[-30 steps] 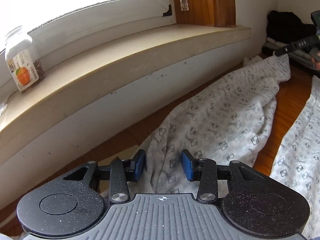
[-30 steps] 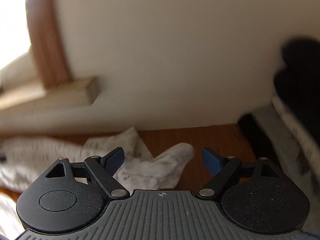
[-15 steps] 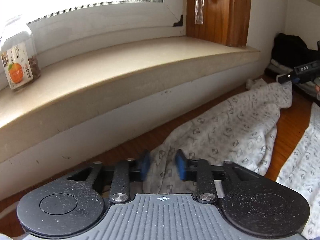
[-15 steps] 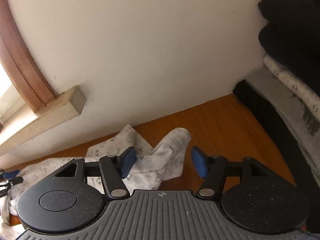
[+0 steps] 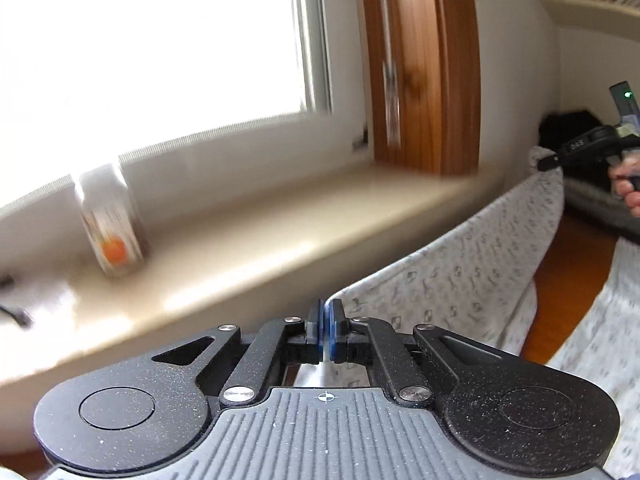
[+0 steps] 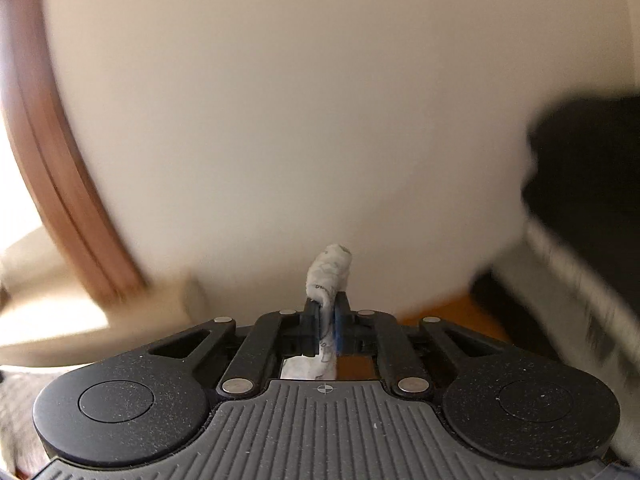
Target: Fold clothes
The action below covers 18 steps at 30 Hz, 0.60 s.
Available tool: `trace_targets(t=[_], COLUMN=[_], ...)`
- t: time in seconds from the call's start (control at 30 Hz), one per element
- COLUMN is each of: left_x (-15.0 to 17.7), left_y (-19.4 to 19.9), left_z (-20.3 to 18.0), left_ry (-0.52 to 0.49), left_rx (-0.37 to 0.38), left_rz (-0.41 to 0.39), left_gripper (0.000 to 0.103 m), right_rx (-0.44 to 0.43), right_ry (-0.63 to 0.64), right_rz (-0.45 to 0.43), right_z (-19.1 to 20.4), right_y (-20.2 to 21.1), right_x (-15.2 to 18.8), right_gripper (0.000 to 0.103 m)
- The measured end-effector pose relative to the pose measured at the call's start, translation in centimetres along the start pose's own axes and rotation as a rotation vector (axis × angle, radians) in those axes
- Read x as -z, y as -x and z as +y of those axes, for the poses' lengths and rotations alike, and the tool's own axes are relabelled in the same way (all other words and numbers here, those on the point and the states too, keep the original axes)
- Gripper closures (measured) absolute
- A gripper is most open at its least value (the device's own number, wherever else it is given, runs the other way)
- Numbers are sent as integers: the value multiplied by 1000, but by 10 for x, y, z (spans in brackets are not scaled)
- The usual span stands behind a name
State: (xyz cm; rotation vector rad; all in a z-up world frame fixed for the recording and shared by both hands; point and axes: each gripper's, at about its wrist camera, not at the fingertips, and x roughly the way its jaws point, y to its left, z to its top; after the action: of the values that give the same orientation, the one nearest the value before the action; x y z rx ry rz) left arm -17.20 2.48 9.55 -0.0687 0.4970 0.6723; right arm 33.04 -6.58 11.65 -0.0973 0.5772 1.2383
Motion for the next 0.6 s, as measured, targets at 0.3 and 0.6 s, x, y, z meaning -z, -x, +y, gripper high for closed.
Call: trace_targets(t=[0.3, 0.6], left_x=[-16, 26], left_y=[64, 53], left_z=[-28, -62], left_ry=[-47, -87], left_rx=[110, 214], left_rz=[-97, 78], left_gripper=[100, 86], right_rx=[-15, 139], right_ry=[61, 106], right_rz=[-217, 148], right_z=[-8, -83], right_y=[85, 92], right_x=[-23, 62], right_gripper=[95, 77])
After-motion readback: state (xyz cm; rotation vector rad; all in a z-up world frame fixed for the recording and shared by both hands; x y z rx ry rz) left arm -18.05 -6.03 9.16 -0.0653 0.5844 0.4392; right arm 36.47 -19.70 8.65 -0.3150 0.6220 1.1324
